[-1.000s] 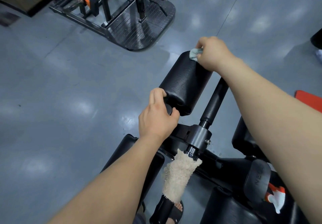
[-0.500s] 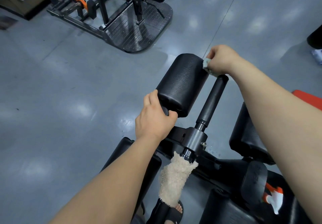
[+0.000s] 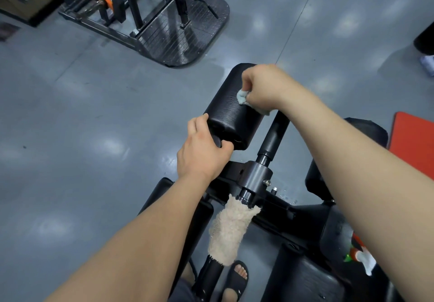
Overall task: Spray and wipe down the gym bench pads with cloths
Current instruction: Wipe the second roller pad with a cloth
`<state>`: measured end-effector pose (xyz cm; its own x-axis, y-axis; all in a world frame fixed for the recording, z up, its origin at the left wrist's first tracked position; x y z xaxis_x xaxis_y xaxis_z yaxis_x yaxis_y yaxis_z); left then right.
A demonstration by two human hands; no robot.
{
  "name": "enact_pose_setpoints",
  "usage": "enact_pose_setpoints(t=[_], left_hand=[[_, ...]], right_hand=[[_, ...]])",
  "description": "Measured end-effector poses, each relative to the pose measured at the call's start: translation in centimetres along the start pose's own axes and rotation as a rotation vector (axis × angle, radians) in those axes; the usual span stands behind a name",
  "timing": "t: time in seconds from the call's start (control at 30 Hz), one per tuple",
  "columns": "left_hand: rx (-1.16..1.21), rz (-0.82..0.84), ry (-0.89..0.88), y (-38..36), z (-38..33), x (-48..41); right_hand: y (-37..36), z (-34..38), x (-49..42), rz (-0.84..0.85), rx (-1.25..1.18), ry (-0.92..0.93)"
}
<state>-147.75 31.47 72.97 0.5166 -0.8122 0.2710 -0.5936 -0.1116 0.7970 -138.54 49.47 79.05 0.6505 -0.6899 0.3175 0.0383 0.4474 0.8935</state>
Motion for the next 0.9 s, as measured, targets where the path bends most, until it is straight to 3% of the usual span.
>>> enact_pose_setpoints(t=[0.27,0.47,0.57,0.9], left_hand=[[-0.025,0.020,-0.006,-0.2,-0.1,0.0],[-0.055,-0.019,-0.090,0.0,-0.2,0.3],[-0.067,-0.036,-0.145,0.1,-0.4,0.5],[0.018,-0.024,-0.041,-0.2,0.1,-0.1]], right_hand=[[-3.2,3.5,4.2,0.139,0.022,0.113],[-0.2,-0.3,-0.3,-0.164,-0.096,0.001],[1.0,-2.4,-3.0,-0.206,-0.097,-0.089],[1.4,-7.7,-3.2,-0.030,-0.198,-0.265]])
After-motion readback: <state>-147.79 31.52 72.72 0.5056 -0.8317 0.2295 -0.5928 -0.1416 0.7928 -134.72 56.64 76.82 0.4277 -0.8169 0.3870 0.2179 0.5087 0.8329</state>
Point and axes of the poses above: each hand's wrist, its own x-axis away from the middle knuckle, its own y-axis out of the back of the hand, z = x × y, the point moved 6 cm from there along -x, towards the middle knuckle, and after that the axes turned 7 degrees about z, right-handed, at the moved point
